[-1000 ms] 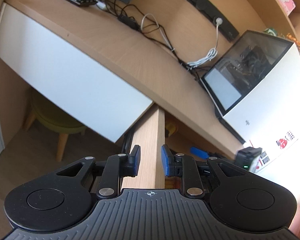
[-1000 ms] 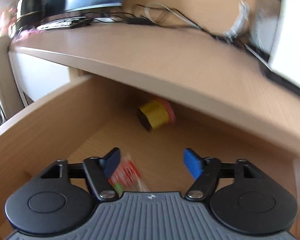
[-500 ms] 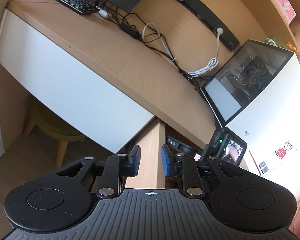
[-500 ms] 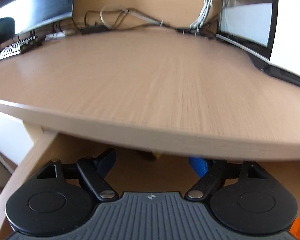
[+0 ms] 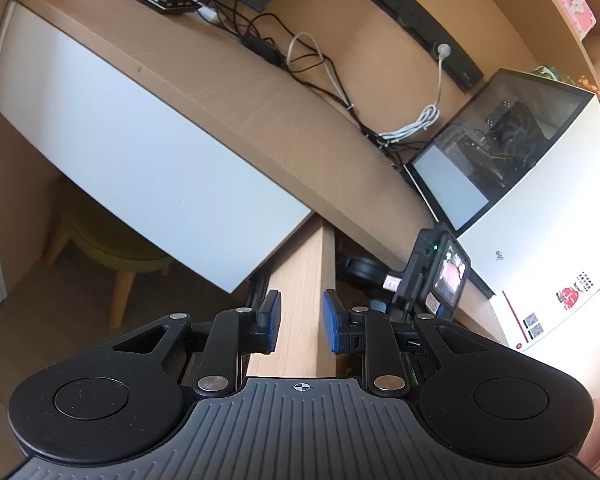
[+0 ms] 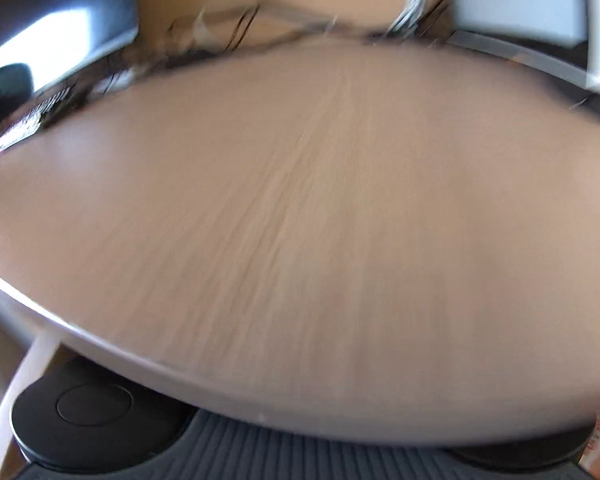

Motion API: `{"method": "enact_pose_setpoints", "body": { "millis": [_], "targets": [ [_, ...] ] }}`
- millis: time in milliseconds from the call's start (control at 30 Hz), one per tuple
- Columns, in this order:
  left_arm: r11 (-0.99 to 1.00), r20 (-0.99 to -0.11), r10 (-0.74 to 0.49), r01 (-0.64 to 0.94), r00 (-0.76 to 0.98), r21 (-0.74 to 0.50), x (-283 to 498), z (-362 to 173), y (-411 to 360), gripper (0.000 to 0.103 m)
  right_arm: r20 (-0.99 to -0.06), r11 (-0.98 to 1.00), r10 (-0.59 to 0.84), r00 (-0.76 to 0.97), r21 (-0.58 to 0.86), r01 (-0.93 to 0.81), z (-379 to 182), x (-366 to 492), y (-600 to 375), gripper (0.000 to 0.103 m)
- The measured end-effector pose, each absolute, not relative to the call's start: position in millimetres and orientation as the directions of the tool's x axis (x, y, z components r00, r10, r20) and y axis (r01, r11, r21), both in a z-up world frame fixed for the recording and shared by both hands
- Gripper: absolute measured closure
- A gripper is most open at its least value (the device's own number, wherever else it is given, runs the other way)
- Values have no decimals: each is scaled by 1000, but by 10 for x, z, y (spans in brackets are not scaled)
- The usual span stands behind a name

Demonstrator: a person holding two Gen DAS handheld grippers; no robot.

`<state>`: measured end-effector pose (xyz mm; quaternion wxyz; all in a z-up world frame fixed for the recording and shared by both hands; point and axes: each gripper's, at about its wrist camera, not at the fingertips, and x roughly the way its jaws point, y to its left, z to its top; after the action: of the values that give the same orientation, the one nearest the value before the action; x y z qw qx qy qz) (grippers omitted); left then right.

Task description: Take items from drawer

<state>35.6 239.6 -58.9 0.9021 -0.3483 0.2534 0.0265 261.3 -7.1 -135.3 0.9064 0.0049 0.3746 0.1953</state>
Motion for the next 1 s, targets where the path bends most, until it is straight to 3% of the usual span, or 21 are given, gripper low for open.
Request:
{"method": "enact_pose_setpoints", "body": {
  "millis": [33, 233, 333, 433, 467, 533, 633, 800, 1000],
  "targets": [
    [755, -479, -129, -228, 868, -615, 360, -567, 2389, 79, -687, 925, 344, 639, 134, -354, -1358, 2573, -65, 83],
    [760, -490, -146, -220, 860, -612, 411, -305, 2307, 79, -781, 927, 292, 552, 89, -363, -1257, 2265, -245, 93],
    [757, -495, -155, -219, 855, -616, 422, -192, 2264, 79, -828, 937, 282, 485, 129, -326, -1181, 2030, -463, 93],
    [754, -518, -170, -228, 838, -616, 425, -138, 2209, 79, -855, 908, 314, 413, 143, -393, -1126, 1871, -600, 93],
    [752, -532, -183, -231, 827, -618, 425, -128, 2189, 79, -859, 901, 304, 411, 119, -418, -1088, 1802, -627, 92],
    [747, -562, -214, -237, 799, -621, 420, -118, 2143, 79, -873, 896, 257, 416, 54, -440, -985, 1657, -670, 72],
    [730, -577, -264, -231, 773, -643, 377, -88, 2075, 79, -862, 941, 192, 469, 26, -338, -716, 1364, -795, 50],
    [757, -589, -317, -175, 743, -629, 438, 151, 1915, 79, -789, 986, 116, 603, 21, -163, -316, 672, -971, 47],
    [816, -575, -363, -48, 733, -576, 600, 432, 1596, 79, -618, 957, -49, 785, -255, -141, -106, 292, -932, 43]
  ]
}}
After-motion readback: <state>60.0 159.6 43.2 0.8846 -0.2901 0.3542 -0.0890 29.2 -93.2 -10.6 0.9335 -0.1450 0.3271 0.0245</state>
